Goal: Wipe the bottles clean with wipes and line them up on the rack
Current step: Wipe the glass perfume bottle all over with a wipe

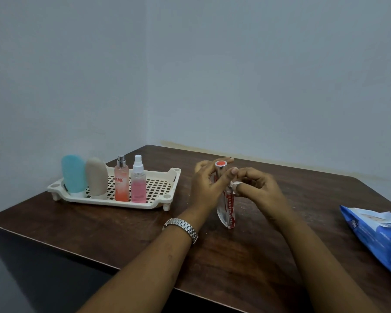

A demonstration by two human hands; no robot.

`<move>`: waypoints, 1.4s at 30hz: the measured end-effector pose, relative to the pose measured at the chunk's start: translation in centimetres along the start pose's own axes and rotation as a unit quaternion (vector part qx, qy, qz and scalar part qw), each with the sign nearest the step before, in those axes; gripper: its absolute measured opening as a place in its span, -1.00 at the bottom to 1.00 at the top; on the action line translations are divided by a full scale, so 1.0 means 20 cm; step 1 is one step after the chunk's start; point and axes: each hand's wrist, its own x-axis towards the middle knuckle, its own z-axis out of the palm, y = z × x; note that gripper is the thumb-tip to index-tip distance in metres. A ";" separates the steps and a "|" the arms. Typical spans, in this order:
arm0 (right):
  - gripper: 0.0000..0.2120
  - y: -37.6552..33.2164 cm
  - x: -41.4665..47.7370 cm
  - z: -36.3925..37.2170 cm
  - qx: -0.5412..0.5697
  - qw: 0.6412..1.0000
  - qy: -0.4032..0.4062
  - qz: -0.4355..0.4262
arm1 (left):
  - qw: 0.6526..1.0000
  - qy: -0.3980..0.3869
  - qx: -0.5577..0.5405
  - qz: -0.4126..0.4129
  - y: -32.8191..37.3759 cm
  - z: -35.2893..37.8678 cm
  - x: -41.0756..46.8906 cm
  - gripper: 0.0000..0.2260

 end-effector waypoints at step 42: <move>-0.81 -0.05 -0.01 0.04 0.026 0.998 0.064 0.016 | 0.990 -0.139 0.007 -0.038 0.02 0.02 -0.04 0.30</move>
